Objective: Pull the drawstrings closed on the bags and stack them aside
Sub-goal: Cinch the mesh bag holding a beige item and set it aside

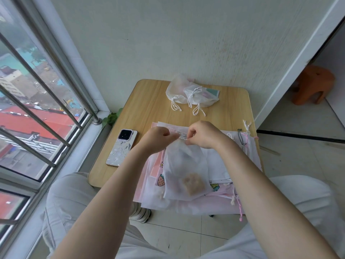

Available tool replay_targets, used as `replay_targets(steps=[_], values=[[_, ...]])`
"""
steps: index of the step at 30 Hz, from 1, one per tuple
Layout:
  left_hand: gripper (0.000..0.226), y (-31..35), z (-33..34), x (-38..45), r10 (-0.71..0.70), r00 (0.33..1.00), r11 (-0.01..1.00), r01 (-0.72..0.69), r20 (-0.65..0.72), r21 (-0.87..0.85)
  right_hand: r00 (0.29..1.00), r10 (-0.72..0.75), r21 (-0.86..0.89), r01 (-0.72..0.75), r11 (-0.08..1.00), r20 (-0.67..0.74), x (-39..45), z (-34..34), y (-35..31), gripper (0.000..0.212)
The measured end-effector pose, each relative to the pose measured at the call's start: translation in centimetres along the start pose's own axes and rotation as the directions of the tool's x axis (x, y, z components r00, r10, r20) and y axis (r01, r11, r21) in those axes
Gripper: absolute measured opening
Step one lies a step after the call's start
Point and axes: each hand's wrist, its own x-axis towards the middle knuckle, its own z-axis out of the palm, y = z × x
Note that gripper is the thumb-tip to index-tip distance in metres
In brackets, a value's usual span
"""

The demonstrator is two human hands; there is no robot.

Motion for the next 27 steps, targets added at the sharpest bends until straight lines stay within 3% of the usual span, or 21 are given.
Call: replay_targets(steps=[2,4,8,11,13,14,17,19,23,25,27], values=[[0.038,0.3,-0.4,-0.2,-0.038,0.995,0.957,0.062,0.090,-0.284,1.000,-0.001,0.000,0.001,1.000,0.004,-0.1,0.1,-0.2,0.014],[0.031,0.6,-0.7,-0.6,0.012,0.988,0.840,0.073,0.153,-0.538,1.000,-0.010,-0.001,0.010,1.000,0.017,-0.2,0.1,-0.5,0.014],[0.016,0.6,0.5,-0.6,0.109,0.979,0.740,0.035,0.171,-0.672,0.999,0.000,-0.011,0.001,1.000,0.037,-0.5,0.0,-0.8,0.021],[0.017,0.9,1.5,-0.4,0.082,0.985,0.720,0.048,0.153,-0.693,0.999,0.025,0.024,-0.027,0.999,0.043,-0.6,0.2,-0.7,0.030],[0.014,1.2,1.7,-0.5,0.018,0.995,0.731,0.053,0.097,-0.680,0.997,0.028,0.065,-0.033,0.997,0.073,-0.7,0.0,-0.5,0.019],[0.013,1.4,1.8,-0.5,-0.015,0.998,0.754,0.053,0.065,-0.654,0.996,0.023,0.098,-0.032,0.995,0.089,-0.7,-0.3,-0.4,0.011],[0.023,1.5,1.9,-0.2,-0.074,0.997,0.843,0.050,-0.023,-0.536,0.997,-0.006,0.299,-0.018,0.954,0.080,-1.2,-1.4,-0.6,0.026],[0.025,1.7,1.8,0.0,-0.056,0.998,0.887,0.043,-0.015,-0.459,0.999,-0.026,0.418,0.009,0.908,0.036,-1.4,-2.1,-0.8,0.028],[0.025,2.5,1.9,-0.3,0.024,0.991,0.912,0.032,0.131,-0.409,0.993,-0.046,0.581,0.099,0.808,-0.104,-1.0,-2.2,-1.3,0.025],[0.023,2.5,2.1,-0.3,0.036,0.993,0.915,0.013,0.113,-0.403,0.976,-0.063,0.697,0.194,0.690,-0.210,-0.5,-1.8,-1.4,0.032],[0.019,2.1,2.0,-0.2,0.021,0.996,0.878,0.023,0.087,-0.478,0.954,-0.069,0.698,0.262,0.667,-0.292,-0.3,-1.5,-1.3,0.045]])
